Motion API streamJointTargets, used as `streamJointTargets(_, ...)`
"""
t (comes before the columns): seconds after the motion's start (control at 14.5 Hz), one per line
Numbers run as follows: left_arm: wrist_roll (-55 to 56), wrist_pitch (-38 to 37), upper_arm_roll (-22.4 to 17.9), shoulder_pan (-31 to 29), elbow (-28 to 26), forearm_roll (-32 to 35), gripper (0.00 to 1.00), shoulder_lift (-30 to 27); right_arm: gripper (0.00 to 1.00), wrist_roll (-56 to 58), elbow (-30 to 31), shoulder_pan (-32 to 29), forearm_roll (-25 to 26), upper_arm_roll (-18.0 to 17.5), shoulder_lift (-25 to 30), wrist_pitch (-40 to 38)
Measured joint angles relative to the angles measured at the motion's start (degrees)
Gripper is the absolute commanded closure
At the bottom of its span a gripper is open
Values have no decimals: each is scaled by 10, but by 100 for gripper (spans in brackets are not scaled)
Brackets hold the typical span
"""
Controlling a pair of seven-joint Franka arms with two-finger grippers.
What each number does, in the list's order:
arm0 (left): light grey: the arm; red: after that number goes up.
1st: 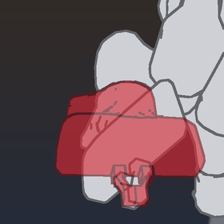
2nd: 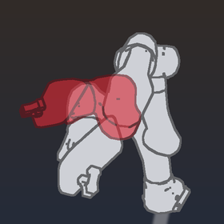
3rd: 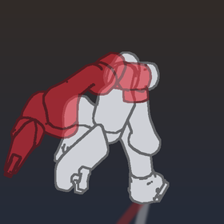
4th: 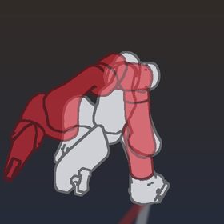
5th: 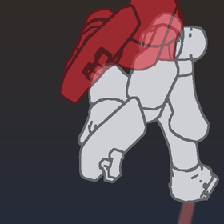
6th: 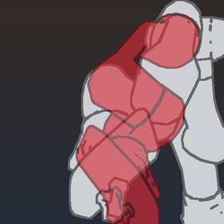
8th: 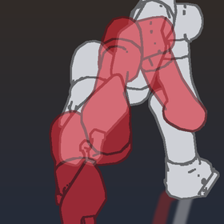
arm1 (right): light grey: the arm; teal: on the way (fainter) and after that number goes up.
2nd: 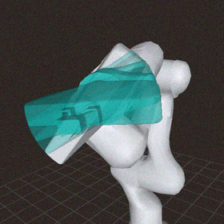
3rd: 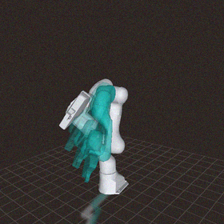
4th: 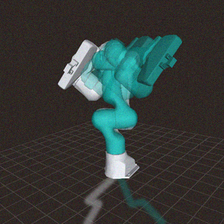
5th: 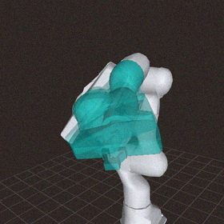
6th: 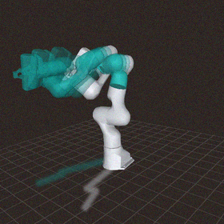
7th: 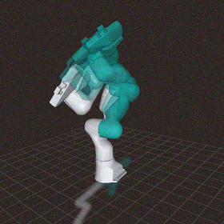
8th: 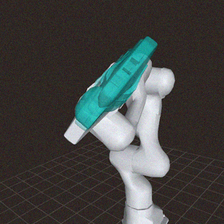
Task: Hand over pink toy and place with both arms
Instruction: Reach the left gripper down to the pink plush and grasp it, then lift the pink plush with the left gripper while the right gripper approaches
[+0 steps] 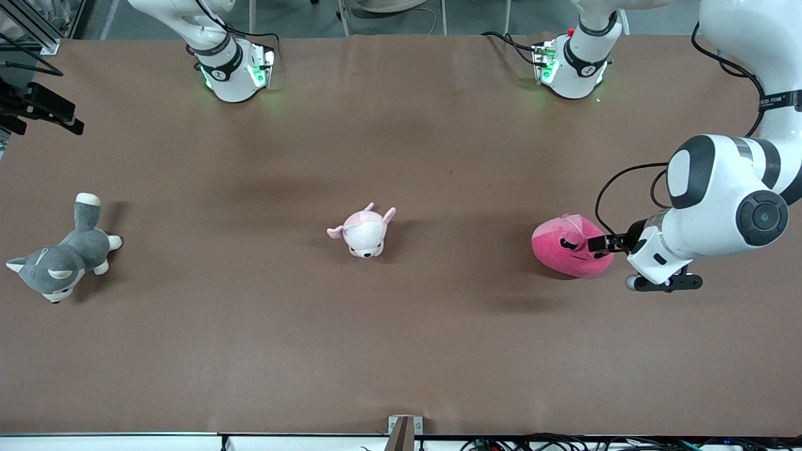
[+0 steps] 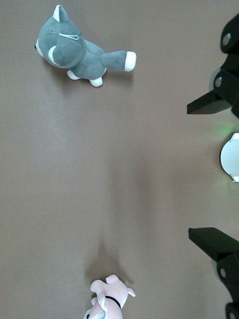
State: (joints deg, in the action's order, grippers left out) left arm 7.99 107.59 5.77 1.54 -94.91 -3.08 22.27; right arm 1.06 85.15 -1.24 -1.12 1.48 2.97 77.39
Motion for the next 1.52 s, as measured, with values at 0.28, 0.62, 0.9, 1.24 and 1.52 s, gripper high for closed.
streamJointTargets(0.28,0,21,-1,-5,-23,0,22,0,0,0,0,0,0,0,0,0)
streamJointTargets(0.62,0,43,-1,-5,-47,0,55,3,0,0,0,0,0,0,0,0)
streamJointTargets(0.9,2,53,-1,-5,-48,-2,88,8,0,0,0,0,0,0,0,0)
streamJointTargets(1.24,62,53,0,-1,-45,-2,98,6,0,0,0,0,0,1,0,0)
streamJointTargets(1.52,113,-4,19,3,-7,-4,98,-16,0,-1,0,-5,3,4,-3,2)
